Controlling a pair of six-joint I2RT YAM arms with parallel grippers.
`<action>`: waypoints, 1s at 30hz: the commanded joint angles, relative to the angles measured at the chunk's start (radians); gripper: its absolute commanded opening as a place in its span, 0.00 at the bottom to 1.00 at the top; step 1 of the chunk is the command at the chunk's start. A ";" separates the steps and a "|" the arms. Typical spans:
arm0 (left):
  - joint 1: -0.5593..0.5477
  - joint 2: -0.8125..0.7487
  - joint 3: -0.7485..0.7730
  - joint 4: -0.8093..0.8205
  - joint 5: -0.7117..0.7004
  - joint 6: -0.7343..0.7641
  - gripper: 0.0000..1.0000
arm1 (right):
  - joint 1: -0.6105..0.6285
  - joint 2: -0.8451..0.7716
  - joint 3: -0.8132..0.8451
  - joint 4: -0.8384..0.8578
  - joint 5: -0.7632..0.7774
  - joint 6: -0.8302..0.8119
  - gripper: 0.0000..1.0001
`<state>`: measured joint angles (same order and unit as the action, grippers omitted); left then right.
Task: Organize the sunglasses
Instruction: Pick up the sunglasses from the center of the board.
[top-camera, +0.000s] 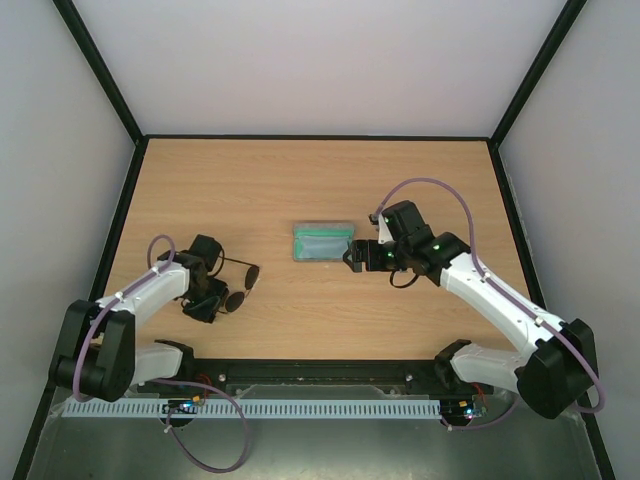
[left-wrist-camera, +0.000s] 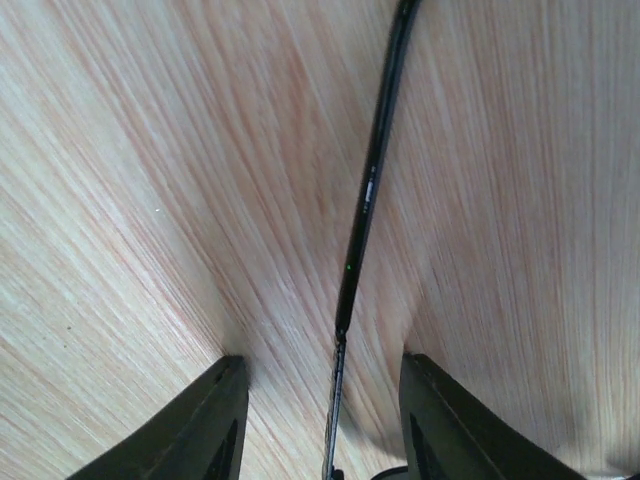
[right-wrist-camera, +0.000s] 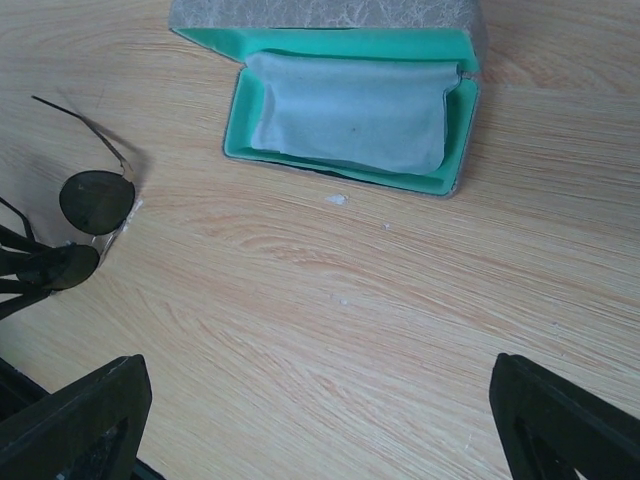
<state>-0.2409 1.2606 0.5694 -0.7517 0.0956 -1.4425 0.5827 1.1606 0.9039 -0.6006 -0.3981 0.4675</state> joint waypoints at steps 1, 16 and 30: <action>0.006 0.017 -0.013 0.021 -0.021 0.029 0.38 | 0.005 0.011 -0.013 0.003 -0.002 -0.006 0.93; -0.004 0.015 0.087 -0.043 -0.126 0.230 0.02 | 0.005 -0.009 -0.039 0.008 0.001 0.007 0.93; -0.111 -0.239 0.242 -0.118 0.007 0.619 0.02 | 0.006 -0.052 0.003 -0.036 0.007 0.009 0.90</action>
<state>-0.3080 1.0233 0.7734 -0.7895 0.0467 -0.9455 0.5831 1.1362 0.8742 -0.6037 -0.3923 0.4751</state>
